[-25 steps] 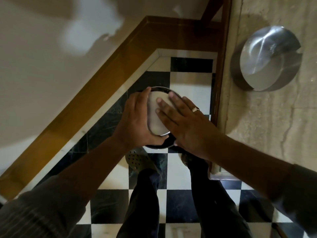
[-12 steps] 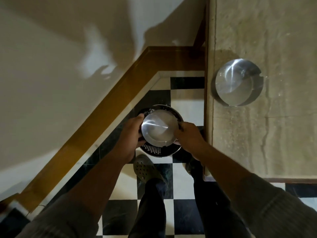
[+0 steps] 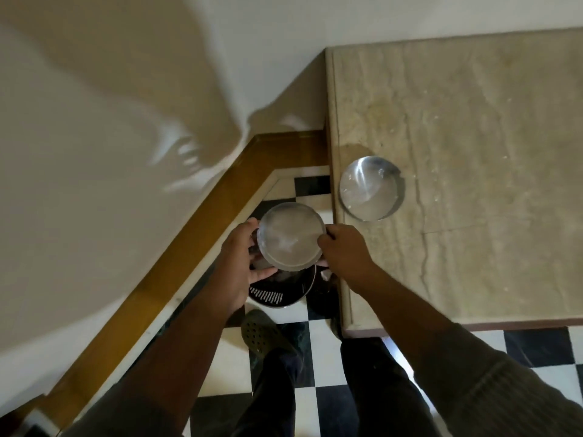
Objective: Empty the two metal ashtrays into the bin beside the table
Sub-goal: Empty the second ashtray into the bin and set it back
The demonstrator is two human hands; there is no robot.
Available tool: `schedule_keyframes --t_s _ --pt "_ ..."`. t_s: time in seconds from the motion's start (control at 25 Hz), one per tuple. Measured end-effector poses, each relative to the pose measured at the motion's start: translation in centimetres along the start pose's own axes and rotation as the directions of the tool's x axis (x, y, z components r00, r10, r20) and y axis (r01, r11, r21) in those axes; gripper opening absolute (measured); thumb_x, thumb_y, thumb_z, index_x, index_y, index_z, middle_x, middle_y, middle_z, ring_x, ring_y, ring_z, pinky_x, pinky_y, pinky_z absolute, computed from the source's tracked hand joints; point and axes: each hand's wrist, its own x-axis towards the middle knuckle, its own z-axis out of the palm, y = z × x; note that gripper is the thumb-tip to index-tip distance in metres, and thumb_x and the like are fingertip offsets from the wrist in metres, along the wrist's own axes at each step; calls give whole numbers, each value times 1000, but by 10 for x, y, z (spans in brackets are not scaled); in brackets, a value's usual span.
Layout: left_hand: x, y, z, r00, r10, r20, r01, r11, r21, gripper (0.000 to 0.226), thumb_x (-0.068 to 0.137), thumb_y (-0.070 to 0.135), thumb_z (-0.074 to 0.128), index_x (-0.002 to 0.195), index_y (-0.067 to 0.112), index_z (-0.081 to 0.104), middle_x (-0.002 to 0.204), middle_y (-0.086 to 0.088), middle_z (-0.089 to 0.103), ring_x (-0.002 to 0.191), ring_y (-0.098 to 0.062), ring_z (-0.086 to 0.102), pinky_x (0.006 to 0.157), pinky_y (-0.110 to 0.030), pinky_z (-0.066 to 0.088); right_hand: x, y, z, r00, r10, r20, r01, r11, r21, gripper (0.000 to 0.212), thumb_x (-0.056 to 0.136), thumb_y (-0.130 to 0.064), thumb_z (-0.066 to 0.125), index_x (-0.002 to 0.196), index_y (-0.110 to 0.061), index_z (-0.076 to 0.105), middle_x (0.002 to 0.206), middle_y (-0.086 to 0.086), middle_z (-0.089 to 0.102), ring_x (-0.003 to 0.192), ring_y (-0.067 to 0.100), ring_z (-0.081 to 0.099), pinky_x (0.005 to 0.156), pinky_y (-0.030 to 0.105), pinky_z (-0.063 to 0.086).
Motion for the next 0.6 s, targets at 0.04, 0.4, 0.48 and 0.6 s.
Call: schedule_keyframes --t_s 0.04,0.4,0.48,0.6 --pt "-7 9 11 1000 26 16 -26 1000 8 30 96 46 51 118 28 62 127 -7 63 112 -24 62 76 -45 62 -2 -6 -11 999 -30 -25 30 1000 -3 24 94 -7 50 99 5 70 99 25 72 88 34 72 77 52 64" --pt "-40 52 179 970 122 210 -153 979 133 40 100 43 44 130 23 61 129 -9 67 115 -26 66 92 -44 58 5 -18 -181 941 -5 -337 46 992 115 20 90 -6 56 82 -14 72 82 11 73 75 26 74 65 38 65" --pt "-39 45 216 980 84 181 -103 990 94 36 101 36 46 131 21 61 130 -8 65 118 -26 64 101 -46 53 13 -5 -210 927 32 -375 16 992 126 18 91 -7 57 86 -11 73 86 14 74 76 27 74 60 33 64" --pt "-33 28 264 984 0 180 -8 999 46 38 102 31 48 135 17 57 134 -7 62 125 -23 58 105 -40 48 31 19 -242 911 72 -405 -40 995 86 20 90 -4 54 87 -4 73 88 18 73 79 31 74 62 35 64"
